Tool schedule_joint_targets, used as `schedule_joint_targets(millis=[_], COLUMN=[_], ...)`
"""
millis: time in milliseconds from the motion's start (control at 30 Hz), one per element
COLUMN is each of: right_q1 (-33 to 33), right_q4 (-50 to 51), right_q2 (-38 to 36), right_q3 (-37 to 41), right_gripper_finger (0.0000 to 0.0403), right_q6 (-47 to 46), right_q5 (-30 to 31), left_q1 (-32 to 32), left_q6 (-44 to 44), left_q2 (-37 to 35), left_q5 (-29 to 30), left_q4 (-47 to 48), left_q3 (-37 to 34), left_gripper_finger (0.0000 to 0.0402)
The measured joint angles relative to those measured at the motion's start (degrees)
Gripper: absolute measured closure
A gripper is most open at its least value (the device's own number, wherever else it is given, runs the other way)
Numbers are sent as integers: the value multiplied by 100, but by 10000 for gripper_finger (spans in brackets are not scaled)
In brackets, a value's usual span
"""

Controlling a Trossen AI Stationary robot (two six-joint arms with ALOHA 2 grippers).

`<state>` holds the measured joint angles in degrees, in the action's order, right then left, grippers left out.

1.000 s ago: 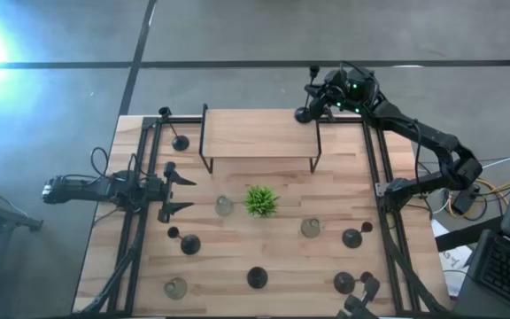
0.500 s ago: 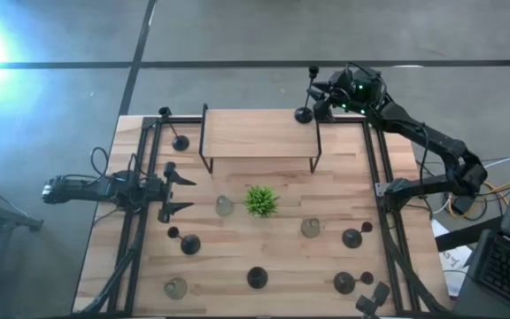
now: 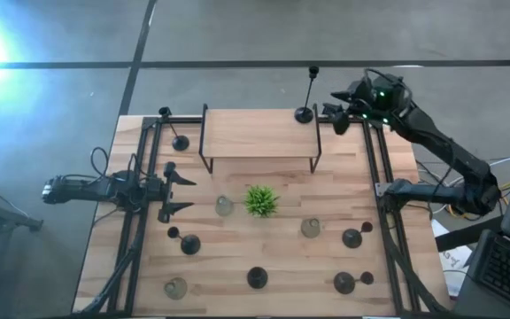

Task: Pick & Place candle stick holders
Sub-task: Align the black candlestick holder with the black candlestick holder on the shelf

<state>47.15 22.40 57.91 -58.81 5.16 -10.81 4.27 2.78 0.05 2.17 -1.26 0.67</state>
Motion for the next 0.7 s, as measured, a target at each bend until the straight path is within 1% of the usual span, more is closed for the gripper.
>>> schedule_joint_targets(millis=[133,300,600,700], right_q1=[-254,-889,-2564,-3139], right_q4=[911,1787,2917,3098], right_q2=[-511,-1117,-2016,-2253], right_q3=[0,0,0,104], right_gripper_finger=[208,229,264,277], right_q6=[-7,-310,-1344,-1736], right_q5=[-33,-39,8,45], left_q1=[0,-2,-2,-2], left_q6=[-1,-1,1,-1], left_q2=[-2,-1,-2,0], left_q5=[0,0,0,1], left_q4=[-1,-1,-1,-1], left_q3=[2,1,0,0], left_gripper_finger=[101,101,101,101])
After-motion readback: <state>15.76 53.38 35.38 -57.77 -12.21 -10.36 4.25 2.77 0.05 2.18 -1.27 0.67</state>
